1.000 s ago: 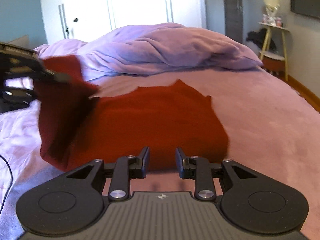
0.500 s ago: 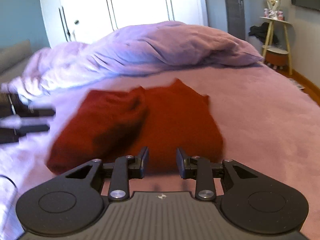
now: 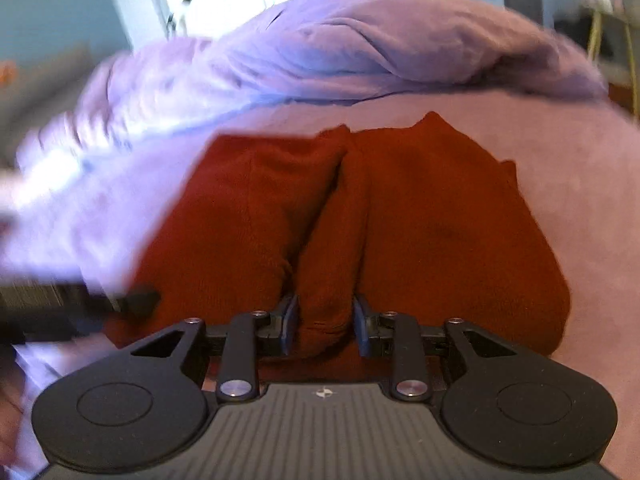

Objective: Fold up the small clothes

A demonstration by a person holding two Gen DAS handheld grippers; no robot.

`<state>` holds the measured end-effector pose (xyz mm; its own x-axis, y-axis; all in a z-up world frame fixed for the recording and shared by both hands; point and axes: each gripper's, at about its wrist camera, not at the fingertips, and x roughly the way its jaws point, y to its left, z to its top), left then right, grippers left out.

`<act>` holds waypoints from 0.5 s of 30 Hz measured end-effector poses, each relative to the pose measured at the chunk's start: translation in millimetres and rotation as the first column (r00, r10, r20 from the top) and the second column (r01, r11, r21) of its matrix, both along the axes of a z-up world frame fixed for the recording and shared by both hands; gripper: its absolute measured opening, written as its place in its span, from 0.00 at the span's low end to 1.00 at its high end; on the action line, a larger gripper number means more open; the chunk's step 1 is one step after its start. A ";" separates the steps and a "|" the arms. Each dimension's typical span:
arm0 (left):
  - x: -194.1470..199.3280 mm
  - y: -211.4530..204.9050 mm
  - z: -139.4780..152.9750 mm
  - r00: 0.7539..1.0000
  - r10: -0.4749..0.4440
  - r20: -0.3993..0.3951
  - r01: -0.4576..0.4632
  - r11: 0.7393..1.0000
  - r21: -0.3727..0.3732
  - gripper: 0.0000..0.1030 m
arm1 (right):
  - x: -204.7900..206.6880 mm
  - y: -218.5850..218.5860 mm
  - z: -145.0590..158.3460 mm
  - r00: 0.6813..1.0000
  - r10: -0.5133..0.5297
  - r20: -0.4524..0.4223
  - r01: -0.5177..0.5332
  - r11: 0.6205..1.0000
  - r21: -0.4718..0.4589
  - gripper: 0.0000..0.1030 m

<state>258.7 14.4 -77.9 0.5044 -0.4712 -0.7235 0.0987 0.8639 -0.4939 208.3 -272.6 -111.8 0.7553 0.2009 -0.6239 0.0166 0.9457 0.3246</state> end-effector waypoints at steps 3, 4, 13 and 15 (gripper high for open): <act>-8.8 2.3 0.5 1.000 -0.009 -0.009 0.009 1.000 0.005 0.62 | 11.9 -26.7 -0.9 1.000 -0.009 -0.028 0.015 0.973 0.231 0.64; -11.4 0.7 1.1 1.000 -0.016 -0.003 0.016 1.000 0.011 0.62 | 18.6 -29.8 -2.5 0.999 0.001 -0.043 0.011 0.966 0.257 0.66; -20.1 -3.4 -2.8 1.000 -0.023 0.015 0.021 0.995 0.099 0.62 | 48.6 -22.0 2.1 0.996 0.046 -0.071 -0.026 0.963 0.268 0.69; -20.0 -4.4 -2.6 1.000 -0.025 0.017 0.023 0.994 0.102 0.64 | 55.9 -9.6 0.4 0.993 0.085 -0.083 -0.064 0.970 0.234 0.67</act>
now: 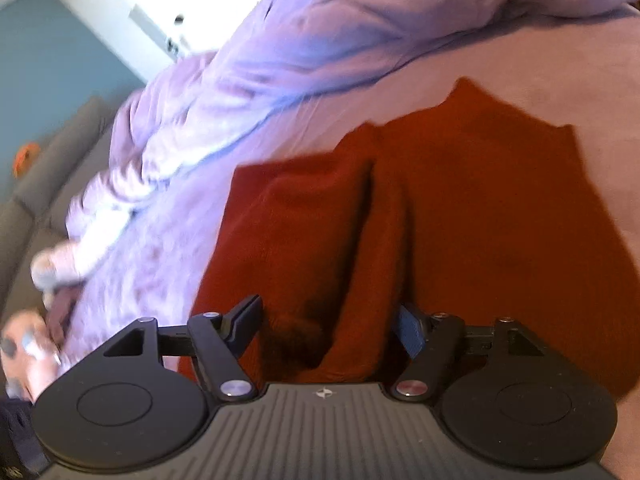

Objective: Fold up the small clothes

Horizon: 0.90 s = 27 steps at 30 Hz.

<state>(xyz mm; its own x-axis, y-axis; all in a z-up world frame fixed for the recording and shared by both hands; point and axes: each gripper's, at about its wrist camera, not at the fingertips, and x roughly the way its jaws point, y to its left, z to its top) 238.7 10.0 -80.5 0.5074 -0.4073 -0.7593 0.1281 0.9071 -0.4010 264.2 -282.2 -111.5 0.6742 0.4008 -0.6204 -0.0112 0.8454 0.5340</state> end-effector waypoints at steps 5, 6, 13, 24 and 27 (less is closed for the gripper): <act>-0.5 -9.6 0.3 1.000 -0.026 0.010 0.025 0.999 0.037 0.74 | 22.9 30.1 12.0 0.998 0.053 0.040 -0.050 0.995 -0.087 0.53; 0.0 -11.5 0.8 1.000 -0.024 0.010 0.023 0.999 0.046 0.74 | 27.5 37.9 13.2 0.997 0.067 0.042 -0.061 0.991 -0.123 0.47; 1.5 -15.4 7.3 1.000 0.007 -0.002 -0.007 0.999 0.031 0.74 | 1.8 72.4 47.2 0.965 0.181 0.192 -0.035 0.809 -0.587 0.14; -8.9 -31.0 11.5 0.999 -0.042 -0.010 0.042 0.999 0.017 0.78 | -29.3 -9.3 17.1 0.988 0.012 0.153 0.109 0.645 -0.756 0.20; -14.1 -28.1 15.7 1.000 -0.029 0.010 0.029 0.999 0.020 0.79 | -54.9 -35.5 29.5 0.973 -0.069 0.219 0.195 0.749 -0.633 0.41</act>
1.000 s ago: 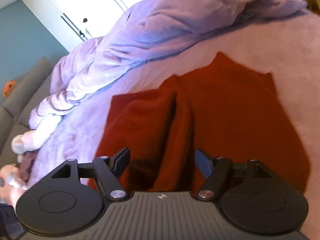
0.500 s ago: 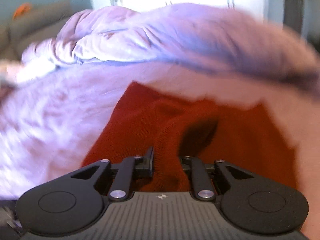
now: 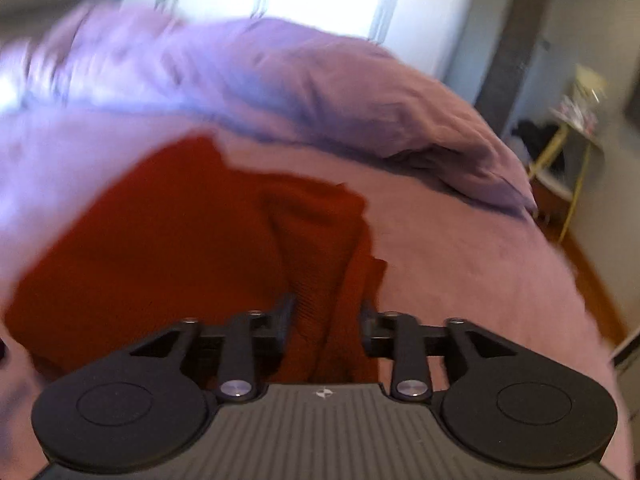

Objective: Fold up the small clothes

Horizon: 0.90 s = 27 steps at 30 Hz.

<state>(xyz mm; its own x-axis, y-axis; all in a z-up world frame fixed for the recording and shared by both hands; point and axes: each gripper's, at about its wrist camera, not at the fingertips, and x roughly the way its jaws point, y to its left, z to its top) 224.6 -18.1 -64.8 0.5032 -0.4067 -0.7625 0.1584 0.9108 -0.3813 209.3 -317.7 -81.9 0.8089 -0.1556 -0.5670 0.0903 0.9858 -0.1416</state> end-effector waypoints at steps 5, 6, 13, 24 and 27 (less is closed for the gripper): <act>2.1 -13.5 -6.2 0.998 -0.005 -0.057 0.003 0.999 -0.044 0.79 | -53.5 -23.6 9.0 0.994 -0.109 0.020 0.096 0.935 0.340 0.47; 2.6 -18.4 -8.2 0.998 -0.008 -0.065 0.005 0.999 -0.051 0.79 | -64.3 -25.3 5.6 0.992 -0.125 0.009 0.111 0.908 0.404 0.47; 11.3 -42.7 -8.8 0.999 0.035 -0.025 -0.033 0.997 0.069 0.80 | -68.1 -13.5 -22.6 0.999 -0.034 -0.032 0.046 0.719 0.693 0.46; -19.8 22.9 1.3 0.992 0.126 -0.019 -0.125 0.991 0.054 0.81 | -31.6 22.4 -40.1 0.994 0.096 0.043 -0.090 0.563 0.822 0.51; -24.7 43.6 3.4 0.982 0.190 -0.022 -0.189 0.982 0.029 0.81 | -27.6 36.2 -36.5 0.989 0.124 0.078 -0.138 0.616 0.775 0.63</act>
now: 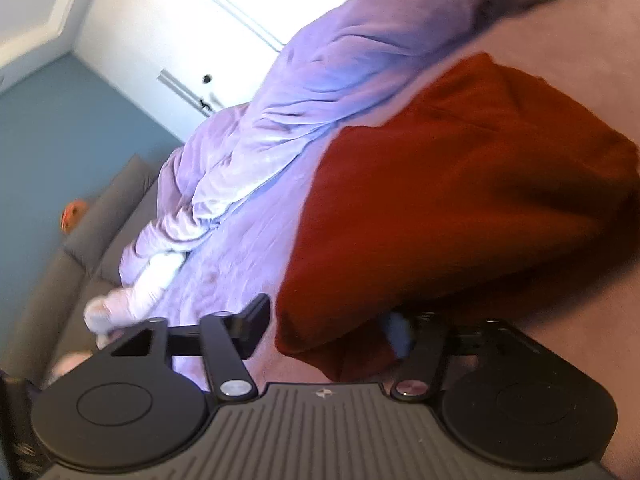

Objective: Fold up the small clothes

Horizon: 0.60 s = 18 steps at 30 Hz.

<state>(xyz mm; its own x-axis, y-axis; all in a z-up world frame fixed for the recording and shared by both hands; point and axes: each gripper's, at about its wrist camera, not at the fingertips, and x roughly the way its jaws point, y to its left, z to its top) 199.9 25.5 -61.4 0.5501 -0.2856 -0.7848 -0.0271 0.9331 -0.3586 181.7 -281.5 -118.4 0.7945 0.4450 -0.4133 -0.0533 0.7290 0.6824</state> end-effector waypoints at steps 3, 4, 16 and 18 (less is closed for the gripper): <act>-0.9 12.4 1.0 1.000 0.024 0.000 -0.024 1.000 0.001 0.81 | 7.3 15.8 -1.9 1.000 0.016 0.010 -0.015 0.995 -0.094 0.61; -0.1 15.1 2.0 1.000 0.024 0.001 -0.024 1.000 0.010 0.81 | 10.6 22.0 -1.5 1.000 0.014 0.011 -0.012 0.990 -0.138 0.54; 31.0 -2.6 15.6 0.999 -0.016 0.041 0.020 0.996 -0.084 0.84 | 9.4 -5.6 -30.6 0.993 0.041 -0.110 -0.023 0.987 0.156 0.28; 38.8 -8.1 16.7 0.998 -0.038 0.044 0.043 0.993 -0.106 0.85 | -3.5 -6.8 -25.8 0.994 0.071 -0.086 -0.069 0.997 0.031 0.28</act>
<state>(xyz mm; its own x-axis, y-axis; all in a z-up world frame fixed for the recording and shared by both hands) 238.7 17.4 -44.7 0.5683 -0.3889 -0.7251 0.0269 0.8896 -0.4560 178.1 -288.3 -144.2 0.7226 0.5107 -0.4658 -0.0433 0.7060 0.7069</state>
